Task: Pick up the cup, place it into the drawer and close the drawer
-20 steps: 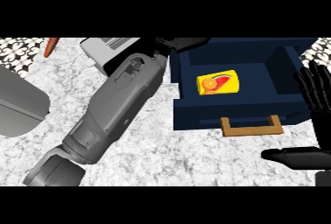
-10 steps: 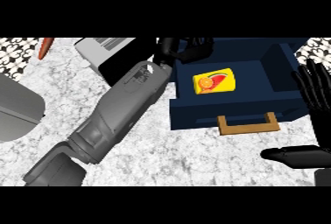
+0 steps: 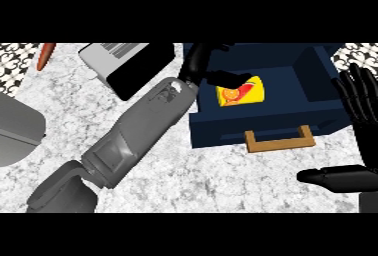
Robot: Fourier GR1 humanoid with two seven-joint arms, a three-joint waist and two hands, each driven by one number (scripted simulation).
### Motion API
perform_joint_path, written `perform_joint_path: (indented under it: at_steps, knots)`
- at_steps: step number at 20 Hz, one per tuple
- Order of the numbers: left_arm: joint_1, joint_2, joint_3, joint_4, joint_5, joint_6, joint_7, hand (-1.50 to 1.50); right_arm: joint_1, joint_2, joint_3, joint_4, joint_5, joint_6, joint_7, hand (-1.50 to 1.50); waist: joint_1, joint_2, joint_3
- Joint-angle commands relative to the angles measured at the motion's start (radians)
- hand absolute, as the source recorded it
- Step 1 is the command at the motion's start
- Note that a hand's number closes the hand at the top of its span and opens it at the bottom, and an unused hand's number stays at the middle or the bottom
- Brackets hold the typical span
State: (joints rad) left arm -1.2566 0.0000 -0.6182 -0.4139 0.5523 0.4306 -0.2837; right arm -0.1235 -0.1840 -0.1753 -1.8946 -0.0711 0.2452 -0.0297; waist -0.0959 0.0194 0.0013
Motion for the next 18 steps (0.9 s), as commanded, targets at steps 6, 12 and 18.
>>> perform_joint_path:
  at_steps: [6,12,18]
  knots:
    - [0.016,0.000,-0.047,-0.052,0.063,0.082,-0.092,-1.50,-0.008,0.014,-0.020,0.027,-0.128,0.058,-0.009,-1.50,0.013,0.000,0.000]
    - [-0.002,0.000,-0.001,-0.124,0.134,0.082,-0.132,-1.50,0.036,-0.043,-0.031,-0.007,-0.214,0.170,-0.004,1.50,0.041,-0.011,-0.001]
    - [-0.030,0.006,0.063,-0.121,0.126,0.077,-0.099,-1.50,0.055,-0.117,0.042,-0.150,-0.079,0.190,0.081,1.50,0.077,-0.019,-0.002]
